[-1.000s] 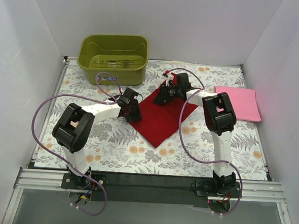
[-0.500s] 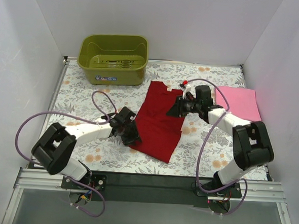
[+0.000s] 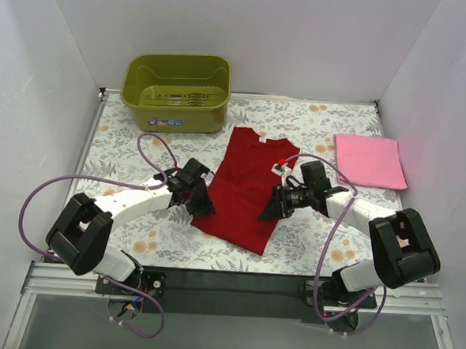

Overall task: Fold and stack the t-shirts
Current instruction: Fold the tshirt

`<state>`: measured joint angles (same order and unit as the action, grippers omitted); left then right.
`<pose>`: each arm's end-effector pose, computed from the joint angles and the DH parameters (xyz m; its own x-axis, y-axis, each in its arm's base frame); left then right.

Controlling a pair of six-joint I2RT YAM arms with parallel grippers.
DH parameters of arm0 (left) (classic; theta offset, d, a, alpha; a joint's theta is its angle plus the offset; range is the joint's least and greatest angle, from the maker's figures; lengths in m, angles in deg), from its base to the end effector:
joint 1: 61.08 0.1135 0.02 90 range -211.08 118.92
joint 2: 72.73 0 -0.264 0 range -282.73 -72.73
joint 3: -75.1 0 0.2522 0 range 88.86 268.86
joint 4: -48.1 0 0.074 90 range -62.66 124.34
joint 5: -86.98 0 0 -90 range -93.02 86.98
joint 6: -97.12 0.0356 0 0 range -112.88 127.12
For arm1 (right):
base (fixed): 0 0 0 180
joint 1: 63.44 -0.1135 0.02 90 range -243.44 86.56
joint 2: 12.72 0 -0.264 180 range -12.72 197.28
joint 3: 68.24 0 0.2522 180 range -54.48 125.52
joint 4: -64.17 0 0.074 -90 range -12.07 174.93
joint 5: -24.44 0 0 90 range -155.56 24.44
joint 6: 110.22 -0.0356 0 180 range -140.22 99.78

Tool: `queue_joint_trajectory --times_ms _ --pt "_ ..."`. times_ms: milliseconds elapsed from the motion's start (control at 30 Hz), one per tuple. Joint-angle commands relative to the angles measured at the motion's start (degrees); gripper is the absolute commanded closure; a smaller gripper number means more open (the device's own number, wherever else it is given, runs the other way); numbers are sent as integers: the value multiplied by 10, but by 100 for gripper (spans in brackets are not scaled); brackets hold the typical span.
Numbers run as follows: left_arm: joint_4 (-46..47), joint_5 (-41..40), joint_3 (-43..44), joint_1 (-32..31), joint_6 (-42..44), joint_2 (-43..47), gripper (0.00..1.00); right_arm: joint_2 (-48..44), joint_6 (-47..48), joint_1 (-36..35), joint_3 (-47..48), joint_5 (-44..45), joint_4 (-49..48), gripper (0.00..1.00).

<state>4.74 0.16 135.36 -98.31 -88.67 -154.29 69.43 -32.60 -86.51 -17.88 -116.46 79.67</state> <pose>0.2083 -0.1608 0.1840 -0.5472 -0.8318 0.0931 -0.7788 0.4653 -0.4207 0.2318 0.1288 0.1713 -0.8171 -0.2011 -0.5403 -0.5695 0.4270 0.7024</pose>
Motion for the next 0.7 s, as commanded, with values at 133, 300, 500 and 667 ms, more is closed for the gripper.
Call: queue_joint_trajectory --times_ms 133,300,500,667 --pt "-16 -39 -10 51 31 -28 86 65 0 -92 0 -43 33 79" --pt "-1 -8 -46 73 37 -51 92 160 24 -80 -22 -22 53 88" --pt "1 9 -87 99 35 -51 95 181 42 -69 -27 -27 61 91" --pt "-21 -11 -73 110 47 -13 93 83 55 -48 -5 25 92 92"
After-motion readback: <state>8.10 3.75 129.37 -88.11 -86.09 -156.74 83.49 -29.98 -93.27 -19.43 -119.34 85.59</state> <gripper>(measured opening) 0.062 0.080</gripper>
